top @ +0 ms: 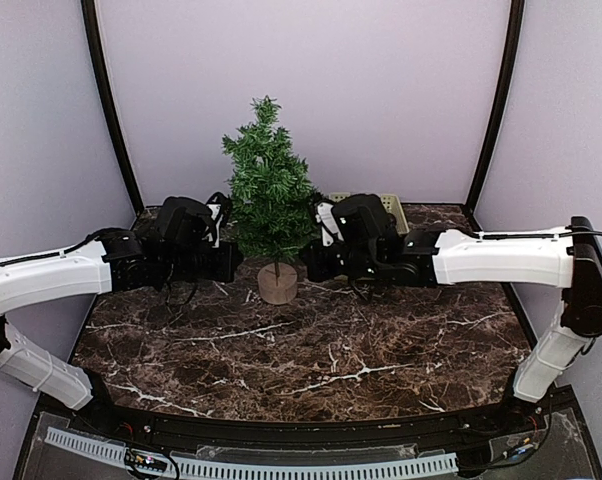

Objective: Decorate the small christmas tree
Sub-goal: Wrap the side of the string light in the gap of the branches.

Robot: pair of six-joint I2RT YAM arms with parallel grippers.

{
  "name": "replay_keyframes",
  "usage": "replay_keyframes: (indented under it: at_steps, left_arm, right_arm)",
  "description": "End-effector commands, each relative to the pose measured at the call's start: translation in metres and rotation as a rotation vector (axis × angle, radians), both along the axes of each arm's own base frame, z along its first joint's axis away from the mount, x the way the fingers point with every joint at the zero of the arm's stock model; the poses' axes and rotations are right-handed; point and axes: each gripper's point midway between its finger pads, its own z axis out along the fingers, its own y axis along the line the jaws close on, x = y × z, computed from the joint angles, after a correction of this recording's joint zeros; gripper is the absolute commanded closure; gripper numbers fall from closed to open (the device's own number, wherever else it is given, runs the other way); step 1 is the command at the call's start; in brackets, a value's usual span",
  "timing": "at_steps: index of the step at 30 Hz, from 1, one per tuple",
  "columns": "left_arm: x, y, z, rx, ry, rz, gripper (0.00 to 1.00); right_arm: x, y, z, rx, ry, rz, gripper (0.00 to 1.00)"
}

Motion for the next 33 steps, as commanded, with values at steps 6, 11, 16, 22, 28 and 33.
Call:
replay_keyframes:
  at_steps: [6,11,16,22,28,33]
  left_arm:
    - [-0.003,-0.001,0.015,-0.036,-0.029,-0.02,1.0]
    - [-0.004,0.0,0.018,-0.043,-0.03,-0.017,1.0]
    - [-0.004,0.0,0.017,-0.043,-0.029,-0.016,1.0]
    - [0.0,0.004,0.019,-0.055,-0.014,-0.027,1.0]
    - [0.005,0.011,0.019,-0.076,0.007,-0.059,1.0]
    - [0.007,0.014,0.025,-0.069,-0.011,-0.088,1.0]
  right_arm:
    - [0.007,0.014,-0.011,0.144,0.019,-0.068,1.0]
    - [0.012,0.019,-0.014,0.213,0.005,-0.089,1.0]
    - [0.013,0.019,-0.018,0.212,-0.015,-0.087,0.98]
    - [-0.012,0.001,-0.003,0.226,-0.05,0.0,0.7]
    - [-0.068,-0.019,0.008,0.245,-0.035,0.227,0.42]
    - [-0.078,-0.058,0.021,0.228,-0.059,0.196,0.2]
